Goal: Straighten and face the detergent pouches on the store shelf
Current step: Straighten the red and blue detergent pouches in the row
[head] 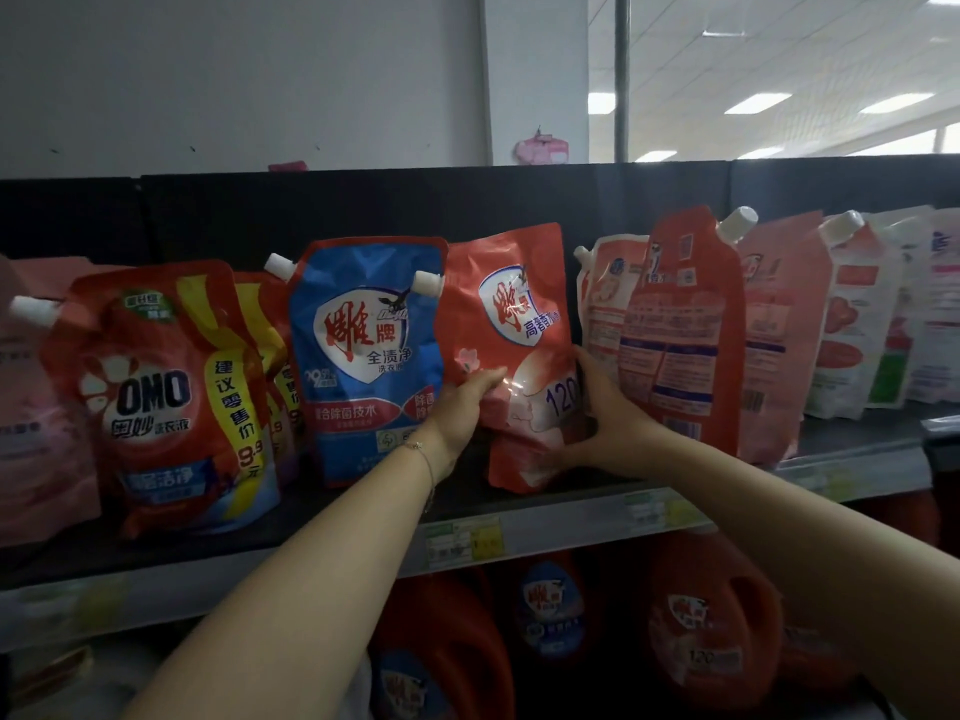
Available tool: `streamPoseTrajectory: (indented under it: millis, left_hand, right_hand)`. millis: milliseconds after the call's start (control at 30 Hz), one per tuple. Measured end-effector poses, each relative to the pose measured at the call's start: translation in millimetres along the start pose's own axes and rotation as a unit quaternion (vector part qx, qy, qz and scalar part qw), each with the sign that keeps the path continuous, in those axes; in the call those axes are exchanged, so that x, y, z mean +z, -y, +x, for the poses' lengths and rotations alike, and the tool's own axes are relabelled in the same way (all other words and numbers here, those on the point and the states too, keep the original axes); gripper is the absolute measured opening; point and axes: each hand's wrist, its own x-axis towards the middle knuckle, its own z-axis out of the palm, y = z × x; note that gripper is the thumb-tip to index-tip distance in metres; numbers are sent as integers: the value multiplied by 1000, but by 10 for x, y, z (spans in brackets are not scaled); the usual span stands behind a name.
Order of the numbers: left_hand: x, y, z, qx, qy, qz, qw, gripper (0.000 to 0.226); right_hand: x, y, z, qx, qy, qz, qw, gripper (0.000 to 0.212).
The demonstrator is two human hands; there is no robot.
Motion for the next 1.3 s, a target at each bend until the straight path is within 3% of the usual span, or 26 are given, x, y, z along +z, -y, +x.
streamPoseTrajectory:
  millis: [133, 267, 400, 600, 767, 933, 1167, 1233, 1300]
  left_hand:
    - [-24, -40, 69, 11, -27, 24, 999, 48]
    - [-25, -154, 154, 30, -59, 62, 996, 54]
    - [-5, -295, 263, 50, -56, 121, 990, 54]
    - [-37, -283, 406, 27, -70, 122, 990, 52]
    - [-112, -173, 480, 6, -102, 50, 994, 39]
    - [-94, -88, 339, 13, -79, 163, 983, 69]
    - [-15, 195, 106, 156, -65, 352, 920, 104]
    - [-3, 243, 34, 189, -72, 449, 871, 109]
    - [8, 240, -3, 242, -59, 560, 790, 112]
  right_hand:
    - [17, 38, 32, 10, -12, 56, 998, 128]
    - [156, 36, 134, 11, -52, 55, 997, 141]
    - [265, 129, 229, 68, -81, -44, 993, 152]
    - [459, 292, 304, 129, -94, -203, 966, 132]
    - [619, 194, 371, 129, -160, -116, 972, 136]
    - [573, 104, 441, 179, -171, -39, 968, 138]
    - [489, 77, 538, 236, -163, -75, 955, 138]
    - [464, 64, 526, 234, -146, -111, 955, 141]
    - [391, 37, 511, 215, -106, -130, 962, 145]
